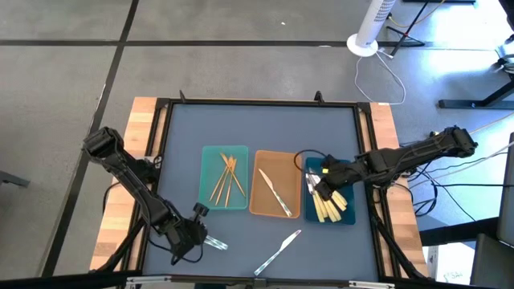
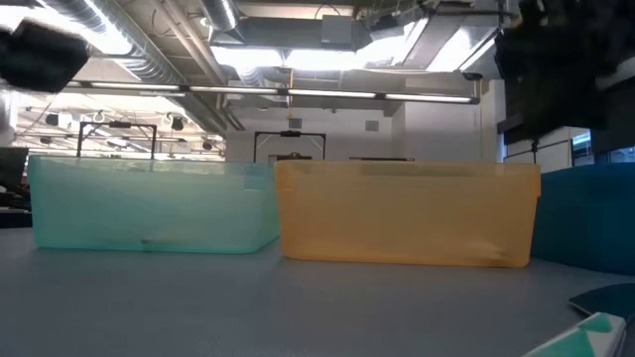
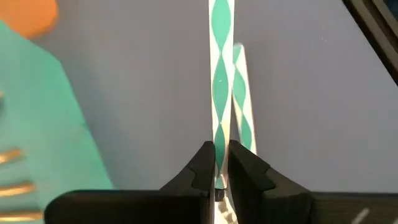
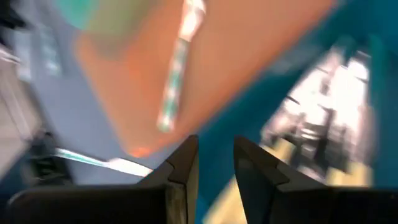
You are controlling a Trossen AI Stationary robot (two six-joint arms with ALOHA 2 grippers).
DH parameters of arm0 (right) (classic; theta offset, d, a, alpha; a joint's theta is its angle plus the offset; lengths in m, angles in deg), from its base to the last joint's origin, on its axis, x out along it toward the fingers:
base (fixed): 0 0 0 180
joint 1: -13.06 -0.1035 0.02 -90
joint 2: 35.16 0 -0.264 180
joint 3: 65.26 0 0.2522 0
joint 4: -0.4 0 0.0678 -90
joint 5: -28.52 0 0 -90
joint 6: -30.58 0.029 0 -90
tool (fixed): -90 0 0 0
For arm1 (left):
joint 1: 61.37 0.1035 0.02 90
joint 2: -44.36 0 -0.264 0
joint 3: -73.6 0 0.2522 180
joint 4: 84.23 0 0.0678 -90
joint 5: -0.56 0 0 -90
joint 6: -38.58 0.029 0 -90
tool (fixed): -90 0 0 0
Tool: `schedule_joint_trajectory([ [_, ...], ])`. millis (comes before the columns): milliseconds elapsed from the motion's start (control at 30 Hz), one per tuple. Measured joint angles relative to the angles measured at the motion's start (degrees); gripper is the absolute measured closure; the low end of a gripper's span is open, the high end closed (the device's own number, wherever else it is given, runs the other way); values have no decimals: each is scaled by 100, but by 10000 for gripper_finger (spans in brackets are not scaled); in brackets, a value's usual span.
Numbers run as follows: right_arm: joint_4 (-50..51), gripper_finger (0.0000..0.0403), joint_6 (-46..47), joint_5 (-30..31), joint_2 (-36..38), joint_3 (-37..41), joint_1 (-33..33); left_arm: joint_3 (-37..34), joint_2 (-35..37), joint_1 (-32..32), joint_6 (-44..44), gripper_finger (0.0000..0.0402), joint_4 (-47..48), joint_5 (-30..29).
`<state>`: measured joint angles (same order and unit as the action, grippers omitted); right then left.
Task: Sort silverware by color (type)
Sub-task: Put the blue knife into the orange bin
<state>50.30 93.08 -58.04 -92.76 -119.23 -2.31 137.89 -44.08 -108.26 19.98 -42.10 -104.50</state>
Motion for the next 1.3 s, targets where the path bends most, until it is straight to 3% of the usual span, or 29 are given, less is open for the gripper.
schedule_joint_trajectory([
  [300,-2205,315,0,95,0,-11,0,711,0,343,1379,376,899,-619],
  [567,-3535,315,0,151,-329,-20,1,1150,7,914,2933,375,1132,-1136],
  [1033,-6345,315,80,-457,-2176,-54,0,1297,7,2003,4681,374,1029,-1092],
  [1300,-6197,315,215,-634,-3186,-911,1,1297,7,2284,5455,374,689,-1073],
])
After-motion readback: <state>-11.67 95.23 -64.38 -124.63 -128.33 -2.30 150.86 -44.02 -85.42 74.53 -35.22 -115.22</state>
